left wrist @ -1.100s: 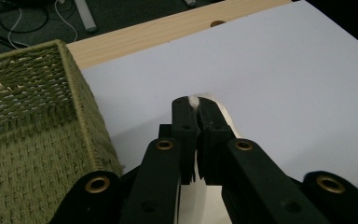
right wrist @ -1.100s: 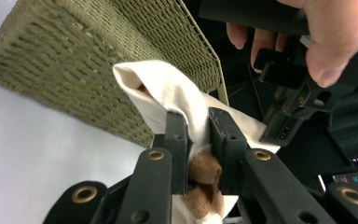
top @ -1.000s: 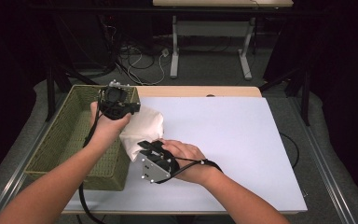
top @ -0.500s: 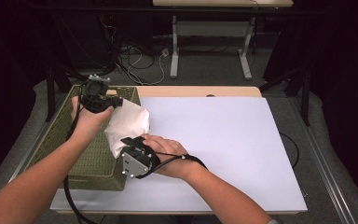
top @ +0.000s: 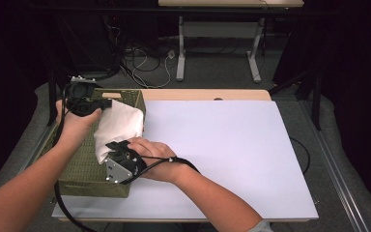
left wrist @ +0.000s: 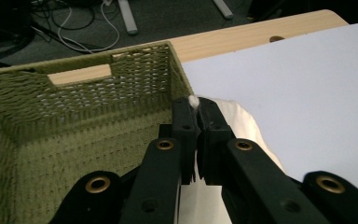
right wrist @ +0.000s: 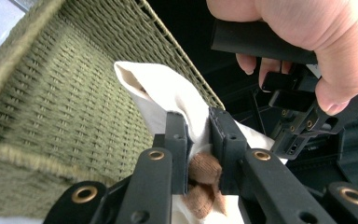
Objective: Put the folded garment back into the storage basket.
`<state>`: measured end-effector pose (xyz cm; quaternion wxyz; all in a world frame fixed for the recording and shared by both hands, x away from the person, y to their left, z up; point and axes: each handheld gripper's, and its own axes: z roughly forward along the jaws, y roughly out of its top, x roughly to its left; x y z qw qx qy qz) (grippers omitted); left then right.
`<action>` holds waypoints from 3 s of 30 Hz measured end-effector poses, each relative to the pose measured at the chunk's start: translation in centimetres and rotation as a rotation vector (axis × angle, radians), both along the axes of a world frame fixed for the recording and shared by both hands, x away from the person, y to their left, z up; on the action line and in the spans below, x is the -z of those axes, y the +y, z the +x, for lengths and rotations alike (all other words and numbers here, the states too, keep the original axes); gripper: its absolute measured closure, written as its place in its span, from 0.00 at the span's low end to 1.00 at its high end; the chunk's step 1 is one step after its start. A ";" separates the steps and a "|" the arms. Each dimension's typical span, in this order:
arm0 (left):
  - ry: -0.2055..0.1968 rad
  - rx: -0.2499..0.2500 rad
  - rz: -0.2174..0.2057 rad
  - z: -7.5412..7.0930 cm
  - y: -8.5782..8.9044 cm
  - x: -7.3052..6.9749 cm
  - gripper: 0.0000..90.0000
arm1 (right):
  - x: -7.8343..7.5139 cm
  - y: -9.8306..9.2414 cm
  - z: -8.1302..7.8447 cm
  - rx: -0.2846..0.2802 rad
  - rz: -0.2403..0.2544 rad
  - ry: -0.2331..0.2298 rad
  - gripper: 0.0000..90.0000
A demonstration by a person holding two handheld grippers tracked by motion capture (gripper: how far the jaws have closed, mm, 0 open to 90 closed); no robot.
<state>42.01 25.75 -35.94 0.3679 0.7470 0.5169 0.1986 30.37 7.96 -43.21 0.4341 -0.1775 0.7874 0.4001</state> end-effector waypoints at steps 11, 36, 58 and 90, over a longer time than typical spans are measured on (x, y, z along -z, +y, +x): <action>-0.003 -0.021 0.015 -0.6 0.7 -0.5 0.96 | -0.4 1.0 0.1 -0.025 0.016 0.005 0.88; 0.048 -0.074 -0.007 0.6 2.5 2.2 0.96 | 1.7 3.1 0.7 -0.040 -0.004 0.078 0.88; 0.110 -0.079 -0.002 4.4 2.3 5.1 0.96 | 4.5 4.2 3.0 0.004 -0.013 0.185 0.87; 0.151 -0.119 0.023 7.2 2.4 6.7 0.96 | 4.9 5.2 4.4 0.005 -0.078 0.290 0.87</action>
